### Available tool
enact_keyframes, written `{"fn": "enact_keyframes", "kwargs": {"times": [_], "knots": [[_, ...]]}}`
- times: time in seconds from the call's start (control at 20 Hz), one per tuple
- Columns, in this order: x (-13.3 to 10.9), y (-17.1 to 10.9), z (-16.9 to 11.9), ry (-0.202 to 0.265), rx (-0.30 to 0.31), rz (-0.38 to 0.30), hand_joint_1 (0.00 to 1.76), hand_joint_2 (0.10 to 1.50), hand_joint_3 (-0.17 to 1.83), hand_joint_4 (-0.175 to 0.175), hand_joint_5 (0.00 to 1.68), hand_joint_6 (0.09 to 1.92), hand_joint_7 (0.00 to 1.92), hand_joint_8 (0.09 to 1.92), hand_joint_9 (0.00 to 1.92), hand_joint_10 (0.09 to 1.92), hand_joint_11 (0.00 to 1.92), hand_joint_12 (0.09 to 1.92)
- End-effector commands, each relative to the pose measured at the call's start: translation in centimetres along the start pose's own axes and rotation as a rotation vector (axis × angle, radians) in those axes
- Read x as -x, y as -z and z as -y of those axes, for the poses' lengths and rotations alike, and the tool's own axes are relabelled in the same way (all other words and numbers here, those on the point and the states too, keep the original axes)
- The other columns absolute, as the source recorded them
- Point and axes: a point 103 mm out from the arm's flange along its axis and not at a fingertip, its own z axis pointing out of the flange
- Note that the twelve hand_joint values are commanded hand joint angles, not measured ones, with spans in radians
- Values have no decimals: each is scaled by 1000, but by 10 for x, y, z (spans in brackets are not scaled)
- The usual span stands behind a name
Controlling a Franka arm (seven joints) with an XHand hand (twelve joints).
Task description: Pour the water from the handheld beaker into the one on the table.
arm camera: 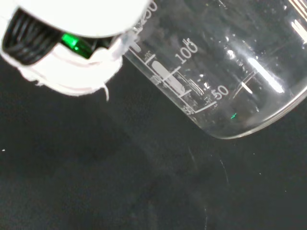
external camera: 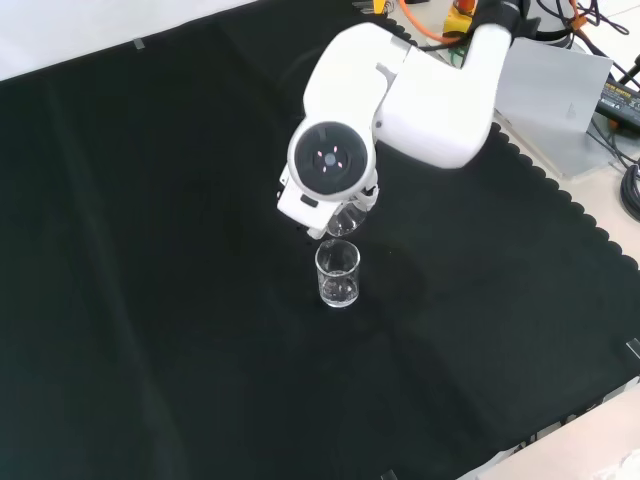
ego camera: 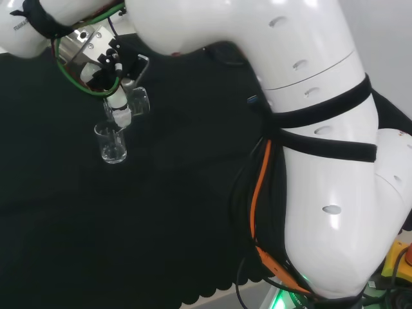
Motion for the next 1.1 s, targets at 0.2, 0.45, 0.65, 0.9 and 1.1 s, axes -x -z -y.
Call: {"fn": "enact_keyframes", "kwargs": {"times": [0.2, 0.45, 0.65, 0.9, 1.1], "knots": [[17, -8, 9, 38, 145, -124, 1140, 588, 906, 21, 1158, 1001, 1508, 836, 1409, 829, 1315, 765], [32, -18, 15, 41, 277, -235, 1140, 588, 906, 22, 1157, 1002, 1508, 836, 1408, 829, 1314, 765], [44, -25, 12, 40, 365, -331, 1140, 588, 906, 22, 1156, 1003, 1508, 836, 1408, 829, 1313, 764], [61, -35, 3, 42, 464, -455, 1140, 588, 906, 22, 1156, 1004, 1507, 836, 1407, 829, 1310, 764], [74, -43, -7, 46, 506, -527, 1140, 589, 906, 21, 1156, 1005, 1504, 836, 1402, 827, 1309, 764]]}}
